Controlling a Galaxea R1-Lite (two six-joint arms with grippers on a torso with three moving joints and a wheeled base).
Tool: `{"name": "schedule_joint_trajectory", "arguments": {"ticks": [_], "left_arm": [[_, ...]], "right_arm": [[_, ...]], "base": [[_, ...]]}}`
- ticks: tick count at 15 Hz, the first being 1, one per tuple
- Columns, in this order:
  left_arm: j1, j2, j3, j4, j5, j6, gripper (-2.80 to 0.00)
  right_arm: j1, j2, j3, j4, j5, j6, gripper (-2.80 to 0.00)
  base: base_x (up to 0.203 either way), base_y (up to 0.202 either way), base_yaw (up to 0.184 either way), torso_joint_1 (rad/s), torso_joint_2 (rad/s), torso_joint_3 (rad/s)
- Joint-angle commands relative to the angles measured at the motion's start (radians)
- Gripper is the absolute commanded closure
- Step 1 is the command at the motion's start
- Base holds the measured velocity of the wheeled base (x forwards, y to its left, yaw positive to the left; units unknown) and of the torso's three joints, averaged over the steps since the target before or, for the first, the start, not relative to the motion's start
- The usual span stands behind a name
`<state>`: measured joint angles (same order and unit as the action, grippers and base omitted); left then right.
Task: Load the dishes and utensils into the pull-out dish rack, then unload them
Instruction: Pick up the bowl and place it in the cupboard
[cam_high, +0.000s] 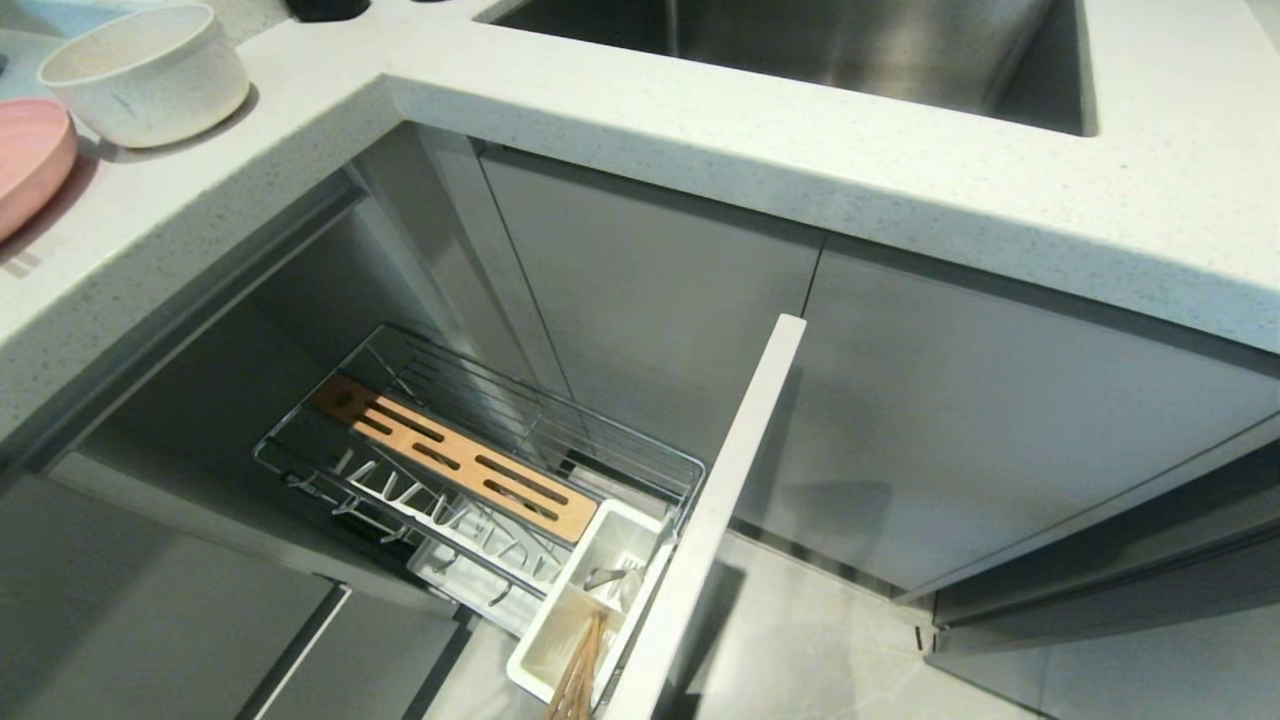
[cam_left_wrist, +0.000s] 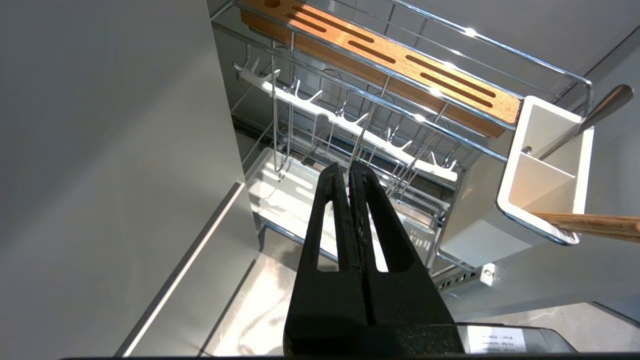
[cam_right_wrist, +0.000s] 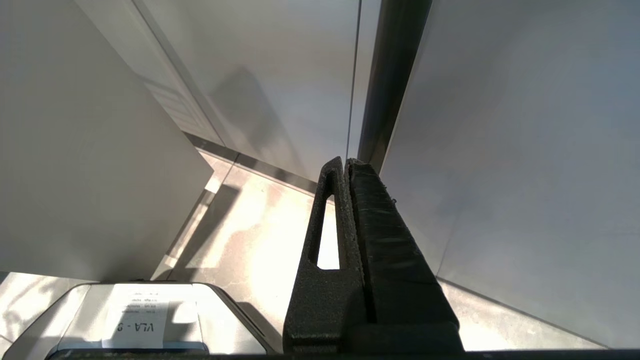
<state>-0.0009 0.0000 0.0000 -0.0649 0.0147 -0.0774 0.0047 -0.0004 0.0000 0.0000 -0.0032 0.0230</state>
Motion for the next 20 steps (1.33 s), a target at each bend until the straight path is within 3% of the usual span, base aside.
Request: {"name": "schedule_joint_trajectory", "arguments": {"ticks": [1, 4, 6, 10, 13, 15, 17, 20], "left_arm": [[-0.001, 0.002, 0.025, -0.001, 0.001, -0.002, 0.00], [-0.001, 0.002, 0.013, -0.004, -0.001, 0.015, 0.00], [-0.001, 0.004, -0.114, 0.010, -0.006, 0.018, 0.00], [-0.001, 0.125, -0.644, 0.170, -0.048, 0.023, 0.00], [0.000, 0.415, -1.057, 0.246, -0.053, 0.028, 0.00], [-0.003, 0.621, -1.259, 0.272, -0.001, 0.062, 0.00], [-0.050, 0.804, -1.434, 0.284, 0.100, 0.137, 0.00], [-0.083, 1.022, -1.570, 0.293, 0.192, 0.186, 0.00]], "right_arm": [[0.000, 0.000, 0.002, 0.000, 0.000, 0.000, 0.00], [0.001, 0.000, 0.002, 0.000, 0.000, 0.000, 0.00], [0.000, 0.000, 0.002, 0.000, 0.000, 0.000, 0.00], [0.001, 0.000, 0.002, 0.000, 0.000, 0.000, 0.00], [0.001, 0.000, 0.002, 0.000, 0.000, 0.000, 0.00], [0.001, 0.000, 0.002, -0.001, 0.000, 0.000, 0.00], [0.000, 0.000, 0.002, 0.000, 0.000, 0.000, 0.00], [0.001, 0.000, 0.002, 0.000, 0.000, 0.000, 0.00]], "base": [[0.000, 0.000, 0.000, 0.007, 0.00, -0.025], [0.000, 0.000, 0.000, 0.000, 0.00, 0.000], [0.000, 0.000, 0.000, 0.000, 0.00, 0.000], [0.000, 0.000, 0.000, 0.000, 0.00, 0.000], [0.000, 0.000, 0.000, 0.000, 0.00, 0.000], [0.000, 0.000, 0.000, 0.000, 0.00, 0.000], [0.000, 0.000, 0.000, 0.000, 0.00, 0.000], [0.000, 0.000, 0.000, 0.000, 0.00, 0.000]]}}
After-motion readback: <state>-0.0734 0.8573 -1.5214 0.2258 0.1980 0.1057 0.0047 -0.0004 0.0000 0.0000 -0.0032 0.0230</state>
